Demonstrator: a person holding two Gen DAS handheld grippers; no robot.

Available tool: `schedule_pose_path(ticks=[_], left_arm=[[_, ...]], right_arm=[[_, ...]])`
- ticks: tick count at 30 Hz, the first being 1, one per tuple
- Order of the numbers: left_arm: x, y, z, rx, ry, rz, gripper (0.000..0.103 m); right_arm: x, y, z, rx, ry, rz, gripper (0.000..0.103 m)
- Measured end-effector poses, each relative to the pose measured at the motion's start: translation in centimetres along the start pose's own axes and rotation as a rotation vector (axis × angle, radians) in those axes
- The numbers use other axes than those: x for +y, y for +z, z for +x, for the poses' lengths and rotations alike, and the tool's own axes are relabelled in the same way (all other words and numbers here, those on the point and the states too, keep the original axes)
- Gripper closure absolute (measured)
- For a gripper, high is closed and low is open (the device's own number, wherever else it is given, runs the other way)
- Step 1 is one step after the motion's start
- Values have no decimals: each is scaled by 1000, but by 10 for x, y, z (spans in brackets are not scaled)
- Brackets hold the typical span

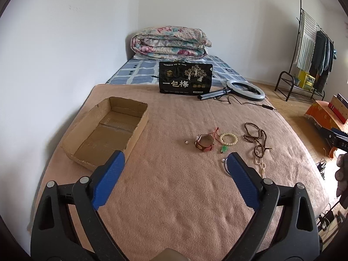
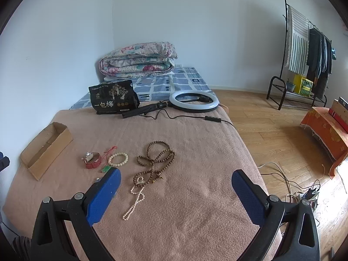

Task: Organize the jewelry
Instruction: 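Lower the left tool over the blue bangle while the right tool approaches the brown mala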

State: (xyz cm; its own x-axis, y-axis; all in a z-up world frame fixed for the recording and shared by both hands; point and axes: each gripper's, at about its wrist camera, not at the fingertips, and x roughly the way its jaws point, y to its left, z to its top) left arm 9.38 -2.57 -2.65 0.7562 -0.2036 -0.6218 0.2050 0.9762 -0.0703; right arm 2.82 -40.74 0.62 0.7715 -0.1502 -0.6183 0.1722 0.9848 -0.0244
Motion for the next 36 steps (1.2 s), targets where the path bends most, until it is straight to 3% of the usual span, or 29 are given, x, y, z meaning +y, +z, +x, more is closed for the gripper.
schedule_pose_path(ticks=[13,23,31,36], left_arm=[[-35,0,86,148,-155,80,25],[-80,-20,148,299,-280,114,22],[-108,-33,184,397,-332,119,21],[-112,-37,198,410,-330,92,21]], right_arm=[[-6,17,90,130,33,-31,0],[2,18,149,228,37,-63,0],[0,16,201,330,58,-30,0],[0,14,230,404,107,24,0]])
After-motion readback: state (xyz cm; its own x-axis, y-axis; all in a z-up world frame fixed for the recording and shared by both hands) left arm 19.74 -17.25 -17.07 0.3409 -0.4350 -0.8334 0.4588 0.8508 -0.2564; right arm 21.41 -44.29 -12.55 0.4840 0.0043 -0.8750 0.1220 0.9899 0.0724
